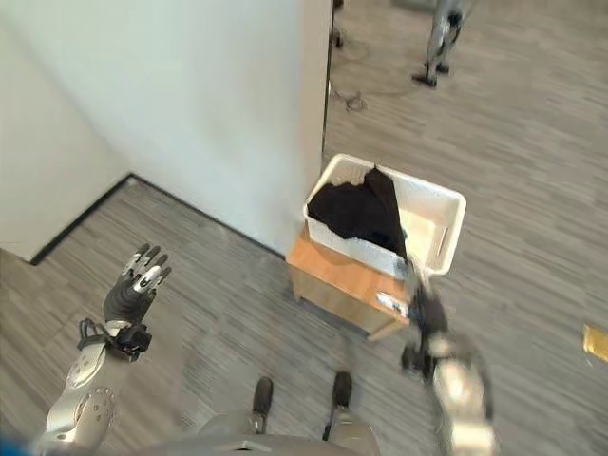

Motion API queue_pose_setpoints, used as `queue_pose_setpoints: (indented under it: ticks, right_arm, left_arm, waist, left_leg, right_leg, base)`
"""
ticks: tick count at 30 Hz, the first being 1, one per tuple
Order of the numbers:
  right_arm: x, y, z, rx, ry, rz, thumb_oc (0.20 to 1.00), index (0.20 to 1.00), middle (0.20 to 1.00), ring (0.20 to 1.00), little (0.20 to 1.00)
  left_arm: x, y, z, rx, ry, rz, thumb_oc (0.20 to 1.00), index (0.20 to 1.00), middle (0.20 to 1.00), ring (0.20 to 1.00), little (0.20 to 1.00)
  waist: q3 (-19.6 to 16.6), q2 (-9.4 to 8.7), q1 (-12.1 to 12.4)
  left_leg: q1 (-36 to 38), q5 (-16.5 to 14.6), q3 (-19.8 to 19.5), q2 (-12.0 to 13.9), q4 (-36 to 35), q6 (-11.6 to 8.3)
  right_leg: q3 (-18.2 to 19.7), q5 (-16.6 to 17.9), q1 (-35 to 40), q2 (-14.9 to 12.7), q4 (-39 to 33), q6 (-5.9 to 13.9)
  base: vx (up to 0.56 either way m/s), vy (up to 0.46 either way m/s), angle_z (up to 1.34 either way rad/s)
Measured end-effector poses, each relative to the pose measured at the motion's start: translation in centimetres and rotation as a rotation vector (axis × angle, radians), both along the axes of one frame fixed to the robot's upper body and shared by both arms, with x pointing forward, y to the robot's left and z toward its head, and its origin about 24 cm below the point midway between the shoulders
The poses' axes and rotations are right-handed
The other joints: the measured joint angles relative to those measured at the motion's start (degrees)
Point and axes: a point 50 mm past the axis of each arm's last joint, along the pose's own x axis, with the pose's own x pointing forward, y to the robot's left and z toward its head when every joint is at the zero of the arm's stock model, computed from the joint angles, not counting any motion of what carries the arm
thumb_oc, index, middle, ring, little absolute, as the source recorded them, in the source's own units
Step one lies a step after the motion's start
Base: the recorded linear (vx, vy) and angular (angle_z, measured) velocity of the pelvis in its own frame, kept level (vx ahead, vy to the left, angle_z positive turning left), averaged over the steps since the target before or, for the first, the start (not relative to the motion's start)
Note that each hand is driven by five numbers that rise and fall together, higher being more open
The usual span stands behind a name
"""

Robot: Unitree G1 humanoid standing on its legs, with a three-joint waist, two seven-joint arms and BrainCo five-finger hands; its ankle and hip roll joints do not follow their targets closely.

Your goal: Pick up bed clothes into laundry basket.

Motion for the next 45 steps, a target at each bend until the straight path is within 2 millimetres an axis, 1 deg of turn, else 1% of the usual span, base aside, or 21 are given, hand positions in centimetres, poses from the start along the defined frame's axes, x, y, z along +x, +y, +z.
queue_pose_setpoints:
  ticks: [4, 11, 12, 13, 16, 18, 19, 20, 22, 23, 25, 27, 30, 32, 34, 35, 36, 37, 38, 40, 45]
  right_arm:
    - [-2.2, 0.8, -1.1, 0.105, 0.076, 0.081, 1.0, 1.0, 1.0, 1.0, 1.0]
    - [7.1, 3.1, 4.5, 0.025, -0.221, 0.312, 1.0, 1.0, 1.0, 1.0, 1.0]
    - [8.1, 2.9, 5.6, 0.029, -0.281, 0.253, 1.0, 1.0, 1.0, 1.0, 1.0]
    - [8.6, 3.2, 6.6, 0.026, -0.334, 0.262, 1.0, 1.0, 1.0, 1.0, 1.0]
    - [9.3, 5.7, 7.0, 0.074, -0.377, 0.28, 1.0, 1.0, 1.0, 1.0, 1.0]
    - [8.2, 6.4, 5.8, 0.076, -0.327, 0.301, 1.0, 1.0, 1.0, 1.0, 1.0]
    - [7.9, 6.1, 5.5, 0.072, -0.31, 0.287, 1.0, 1.0, 1.0, 1.0, 1.0]
    - [7.6, 5.5, 5.2, 0.066, -0.298, 0.259, 1.0, 1.0, 1.0, 1.0, 1.0]
    - [7.3, 4.7, 4.8, 0.059, -0.279, 0.215, 1.0, 1.0, 1.0, 1.0, 1.0]
    - [6.7, 3.9, 4.4, 0.044, -0.258, 0.186, 1.0, 1.0, 1.0, 1.0, 1.0]
    - [4.6, 2.2, 2.9, 0.027, -0.179, 0.114, 1.0, 1.0, 1.0, 1.0, 1.0]
    - [3.7, 1.2, 2.1, 0.014, -0.123, 0.082, 1.0, 1.0, 1.0, 1.0, 1.0]
    - [4.4, 0.1, 1.7, 0.0, -0.102, 0.043, 1.0, 1.0, 1.0, 1.0, 1.0]
    - [5.3, -0.7, 2.1, -0.03, -0.116, 0.049, 1.0, 1.0, 1.0, 1.0, 1.0]
    - [5.3, -1.3, 2.3, -0.065, -0.112, 0.047, 1.0, 1.0, 1.0, 1.0, 1.0]
    - [4.9, -1.8, 2.1, -0.073, -0.097, 0.023, 1.0, 1.0, 1.0, 1.0, 1.0]
    - [4.6, -1.9, 1.9, -0.07, -0.087, 0.002, 1.0, 1.0, 1.0, 1.0, 1.0]
    - [4.6, -1.2, 1.9, -0.041, -0.102, -0.003, 1.0, 1.0, 1.0, 1.0, 1.0]
    - [4.5, -1.1, 1.9, -0.034, -0.108, -0.012, 1.0, 1.0, 1.0, 1.0, 1.0]
    - [4.1, -1.3, 2.1, -0.032, -0.115, -0.037, 1.0, 1.0, 1.0, 1.0, 1.0]
    - [4.1, -1.1, 1.9, -0.044, -0.094, -0.007, 1.0, 1.0, 1.0, 1.0, 1.0]
  left_arm:
    - [-2.4, -1.7, -3.4, -0.112, 0.105, 0.084, 1.0, 1.0, 1.0, 1.0, 1.0]
    - [-1.0, -2.3, -2.6, -0.092, 0.071, 0.026, 1.0, 1.0, 1.0, 1.0, 1.0]
    - [-1.1, -2.3, -2.9, -0.092, 0.082, 0.035, 1.0, 1.0, 1.0, 1.0, 1.0]
    - [-1.4, -1.9, -2.8, -0.076, 0.081, 0.05, 1.0, 1.0, 1.0, 1.0, 1.0]
    - [-2.3, 0.6, -3.4, 0.022, 0.14, 0.15, 1.0, 1.0, 1.0, 1.0, 1.0]
    - [-2.8, 2.6, -2.9, 0.095, 0.158, 0.189, 1.0, 1.0, 1.0, 1.0, 1.0]
    - [-2.8, 2.9, -2.7, 0.11, 0.155, 0.192, 1.0, 1.0, 1.0, 1.0, 1.0]
    - [-2.5, 3.3, -2.4, 0.123, 0.147, 0.194, 1.0, 1.0, 1.0, 1.0, 1.0]
    - [-1.3, 2.8, -2.0, 0.126, 0.119, 0.164, 1.0, 1.0, 1.0, 1.0, 1.0]
    - [-0.2, 1.5, -1.9, 0.084, 0.089, 0.14, 1.0, 1.0, 1.0, 1.0, 1.0]
    - [1.8, -0.6, -1.4, 0.081, 0.049, 0.036, 1.0, 1.0, 1.0, 1.0, 1.0]
    - [1.8, -2.0, -0.8, 0.078, 0.012, 0.005, 1.0, 1.0, 1.0, 1.0, 1.0]
    - [0.0, -1.7, -2.0, 0.043, 0.06, 0.066, 1.0, 1.0, 1.0, 1.0, 1.0]
    - [-1.4, -1.0, -3.2, 0.025, 0.118, 0.12, 1.0, 1.0, 1.0, 1.0, 1.0]
    - [-1.4, -1.7, -4.3, 0.0, 0.16, 0.112, 1.0, 1.0, 1.0, 1.0, 1.0]
    - [-0.8, -2.3, -4.4, -0.004, 0.165, 0.083, 1.0, 1.0, 1.0, 1.0, 1.0]
    - [-0.4, -2.6, -4.1, 0.004, 0.154, 0.06, 1.0, 1.0, 1.0, 1.0, 1.0]
    - [-0.7, -2.4, -4.1, 0.015, 0.159, 0.062, 1.0, 1.0, 1.0, 1.0, 1.0]
    - [-0.8, -2.4, -4.2, 0.015, 0.168, 0.06, 1.0, 1.0, 1.0, 1.0, 1.0]
    - [-0.7, -3.0, -3.8, -0.001, 0.147, 0.047, 1.0, 1.0, 1.0, 1.0, 1.0]
    - [-0.5, -3.3, -3.1, -0.005, 0.116, 0.043, 1.0, 1.0, 1.0, 1.0, 1.0]
  waist:
    - [-3.0, 0.4, -0.4]
    - [-4.4, -3.76, 6.6]
    - [-4.0, -5.29, 7.8]
    - [-4.6, -2.95, 8.0]
    - [-2.8, -2.02, 8.1]
    - [-2.4, -2.96, 7.8]
    - [-1.9, -3.47, 8.1]
    - [-1.7, -3.23, 7.3]
    - [-0.4, -2.79, 4.5]
    - [1.1, -2.92, 3.2]
    - [2.1, -4.18, -0.1]
    - [2.6, -6.2, -0.9]
    - [2.6, -5.63, 1.1]
    - [3.3, -5.76, 2.4]
    - [3.7, -4.7, 1.1]
    - [4.0, -4.63, -0.1]
    - [4.5, -5.86, -2.0]
    - [4.3, -7.99, -1.9]
    - [4.0, -8.71, -2.4]
    - [3.9, -7.34, -4.1]
    - [1.5, -2.51, -4.4]
  left_leg:
    - [2.0, -0.5, 0.3, 0.1, -0.1, 0.48]
    - [2.0, -0.5, -2.8, -1.6, 2.4, 1.17]
    - [0.6, -0.8, -5.0, -6.7, 8.2, 4.84]
    - [0.7, -2.8, -6.9, -7.4, 7.7, 7.81]
    - [-0.4, -3.3, -9.7, -9.6, 11.9, 9.43]
    - [-0.8, -2.7, -12.9, -10.6, 12.6, 10.05]
    - [-0.5, -2.8, -16.6, -11.7, 13.2, 10.02]
    - [-2.5, -2.9, -22.1, -12.4, 14.9, 9.08]
    - [-3.5, -2.4, -26.5, -12.8, 15.6, 8.15]
    - [-3.4, -2.2, -31.3, -14.4, 16.0, 6.06]
    - [-2.8, -2.5, -36.6, -16.5, 14.2, 5.82]
    - [-0.2, -2.1, -39.1, -16.3, 9.6, 6.4]
    - [0.4, -2.1, -38.1, -12.4, 8.0, 6.6]
    - [-0.8, -5.0, -31.8, -8.8, 10.7, 5.47]
    - [-4.9, -5.3, -20.0, -6.0, 13.4, 9.15]
    - [-6.7, -5.5, -10.7, -3.6, 12.0, 12.93]
    - [-7.5, -5.8, 1.7, -0.9, 12.3, 11.5]
    - [-8.5, -6.1, 11.2, 1.1, 17.5, 6.61]
    - [-8.5, -6.5, 15.6, 2.2, 19.2, 6.05]
    - [-5.2, -7.1, 16.1, 2.7, 16.7, 2.95]
    - [2.2, -5.4, 9.9, 2.9, 6.1, 2.83]
  right_leg:
    - [0.0, -0.6, 2.1, -0.1, 0.3, 0.14]
    - [-3.9, -1.4, 3.8, -1.5, 1.9, 0.54]
    - [-6.5, -5.3, 2.9, -5.1, 7.8, 2.24]
    - [-6.6, -6.3, 2.4, -5.7, 14.0, 2.88]
    - [0.2, -8.4, -11.5, -10.1, 44.8, 1.62]
    - [7.2, -8.9, -14.0, -7.0, 49.8, 2.24]
    - [9.8, -9.7, -14.8, -4.2, 49.5, 2.11]
    - [14.5, -12.2, -14.6, 2.4, 42.0, 1.46]
    - [16.9, -13.5, -12.5, 5.9, 28.4, 1.74]
    - [23.6, -15.5, -12.2, 10.0, 25.2, 1.06]
    - [28.2, -14.7, -10.1, 9.6, 17.6, 1.36]
    - [21.0, -9.7, -7.6, 5.5, 14.1, -0.89]
    - [18.1, -9.2, -4.9, 7.3, 14.3, -1.47]
    - [14.0, -7.7, -2.4, 8.4, 13.9, -5.32]
    - [6.2, -7.8, 0.4, 7.5, 13.3, -6.52]
    - [1.3, -8.4, 1.8, 6.7, 13.4, -7.11]
    - [-2.9, -9.4, 3.1, 5.4, 13.1, -8.44]
    - [-6.1, -10.5, 4.2, 3.6, 12.0, -9.5]
    - [-8.5, -10.3, 5.2, 2.5, 10.0, -9.78]
    - [-11.2, -9.7, 6.7, 1.9, 8.8, -8.17]
    - [-13.1, -10.2, 6.6, 3.2, 10.2, -7.42]
  base:
    - [0.08, 0.012, -0.04]
    - [0.06, 0.129, 0.25]
    - [0.03, 0.225, 1.1]
    - [0.07, 0.367, 1.32]
    - [0.09, 0.101, 1.27]
    - [0.2, -0.031, 1.36]
    - [0.25, -0.103, 1.76]
    - [0.41, -0.167, 2.0]
    - [0.36, -0.162, 2.01]
    - [0.12, -0.177, 2.46]
    - [0.07, -0.219, 2.6]
    - [0.15, -0.396, 2.04]
    - [0.13, -0.245, 1.09]
    - [0.09, -0.318, 1.19]
    - [-0.09, -0.219, 1.84]
    - [-0.15, -0.121, 2.33]
    - [-0.11, -0.073, 2.22]
    - [-0.13, -0.066, 1.67]
    - [-0.07, -0.019, 1.28]
    - [0.02, 0.003, 1.17]
    - [0.03, 0.018, 0.34]
